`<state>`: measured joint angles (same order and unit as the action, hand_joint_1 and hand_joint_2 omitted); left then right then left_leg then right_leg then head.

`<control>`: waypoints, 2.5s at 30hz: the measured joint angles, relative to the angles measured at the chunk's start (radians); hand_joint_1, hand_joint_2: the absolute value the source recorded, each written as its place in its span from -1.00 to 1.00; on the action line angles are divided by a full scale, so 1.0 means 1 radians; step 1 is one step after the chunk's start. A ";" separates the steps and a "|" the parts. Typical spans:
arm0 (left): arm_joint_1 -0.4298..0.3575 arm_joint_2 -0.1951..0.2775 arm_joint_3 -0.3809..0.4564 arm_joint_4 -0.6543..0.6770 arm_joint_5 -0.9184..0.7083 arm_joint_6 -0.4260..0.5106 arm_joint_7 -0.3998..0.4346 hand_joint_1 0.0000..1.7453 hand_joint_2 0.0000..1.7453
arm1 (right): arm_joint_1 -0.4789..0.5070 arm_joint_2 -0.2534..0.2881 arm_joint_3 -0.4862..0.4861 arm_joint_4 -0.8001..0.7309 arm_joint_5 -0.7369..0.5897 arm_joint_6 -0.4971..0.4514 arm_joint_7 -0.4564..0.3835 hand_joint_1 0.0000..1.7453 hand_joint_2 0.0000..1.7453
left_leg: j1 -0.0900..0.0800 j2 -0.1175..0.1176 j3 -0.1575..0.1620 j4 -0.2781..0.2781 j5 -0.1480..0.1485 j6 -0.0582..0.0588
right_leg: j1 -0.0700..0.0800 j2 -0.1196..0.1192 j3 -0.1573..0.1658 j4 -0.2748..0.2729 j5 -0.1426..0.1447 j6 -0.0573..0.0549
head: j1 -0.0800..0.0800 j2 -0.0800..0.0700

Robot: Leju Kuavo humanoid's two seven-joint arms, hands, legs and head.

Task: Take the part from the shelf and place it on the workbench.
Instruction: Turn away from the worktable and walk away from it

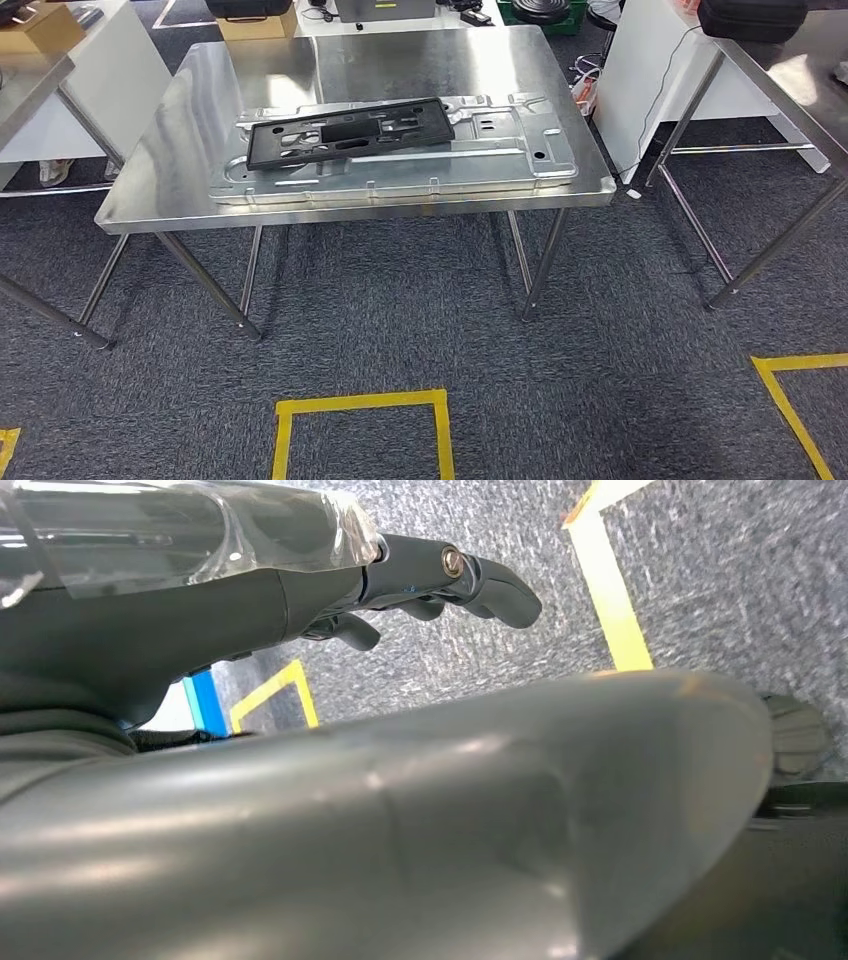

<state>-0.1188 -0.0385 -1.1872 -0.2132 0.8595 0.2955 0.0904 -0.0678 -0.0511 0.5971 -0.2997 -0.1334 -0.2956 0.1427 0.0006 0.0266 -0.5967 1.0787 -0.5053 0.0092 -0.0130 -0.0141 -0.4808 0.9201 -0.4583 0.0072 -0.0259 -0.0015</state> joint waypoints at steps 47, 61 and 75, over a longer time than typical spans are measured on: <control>0.003 0.060 0.000 -0.002 -0.005 0.136 -0.067 -1.00 -1.00 | 0.000 0.077 -0.078 0.061 -0.110 -0.012 -0.061 -1.00 -1.00 | 0.004 0.011 0.110 -0.171 0.080 0.052 | 0.001 0.025 -0.206 0.327 -0.107 0.050 | 0.004 0.000; 0.002 0.060 0.000 -0.002 -0.004 0.123 -0.036 -1.00 -1.00 | -0.005 0.074 -0.079 0.068 -0.121 -0.011 -0.040 -1.00 -1.00 | 0.012 -0.008 -0.004 0.123 -0.088 -0.008 | 0.003 0.029 -0.053 0.018 0.029 -0.002 | -0.003 0.000; -0.001 0.058 0.000 -0.002 -0.004 0.123 -0.042 -1.00 -1.00 | 0.000 0.077 -0.079 0.070 -0.130 -0.015 -0.049 -1.00 -1.00 | 0.009 -0.020 0.115 -0.166 0.071 0.044 | 0.004 0.045 -0.161 0.206 -0.060 0.043 | 0.003 0.000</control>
<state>-0.1201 0.0198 -1.1872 -0.2152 0.8553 0.4181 0.0483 -0.0676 0.0256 0.5180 -0.2300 -0.2630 -0.3103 0.0935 0.0094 0.0068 -0.4814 0.9131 -0.4340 0.0535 -0.0087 0.0307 -0.6418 1.1264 -0.5185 0.0498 -0.0228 -0.0015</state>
